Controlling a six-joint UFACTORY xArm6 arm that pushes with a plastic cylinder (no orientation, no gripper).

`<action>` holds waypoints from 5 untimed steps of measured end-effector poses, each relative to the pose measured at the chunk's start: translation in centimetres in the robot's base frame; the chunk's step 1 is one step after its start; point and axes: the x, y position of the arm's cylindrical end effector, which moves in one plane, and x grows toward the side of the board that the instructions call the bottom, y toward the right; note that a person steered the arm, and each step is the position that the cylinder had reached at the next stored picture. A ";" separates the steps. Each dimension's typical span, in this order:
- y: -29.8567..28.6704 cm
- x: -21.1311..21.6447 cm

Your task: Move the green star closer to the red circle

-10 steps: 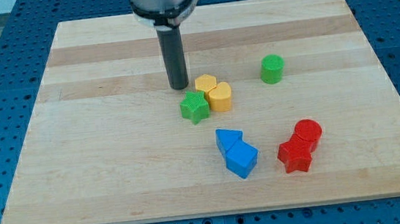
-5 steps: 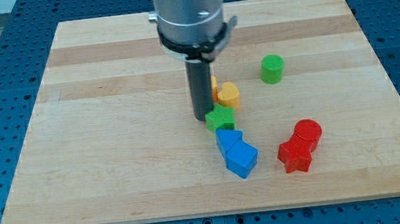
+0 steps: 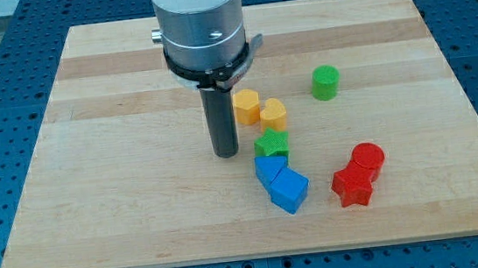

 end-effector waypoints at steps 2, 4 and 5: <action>0.2 1.3; 4.0 1.3; 7.2 1.3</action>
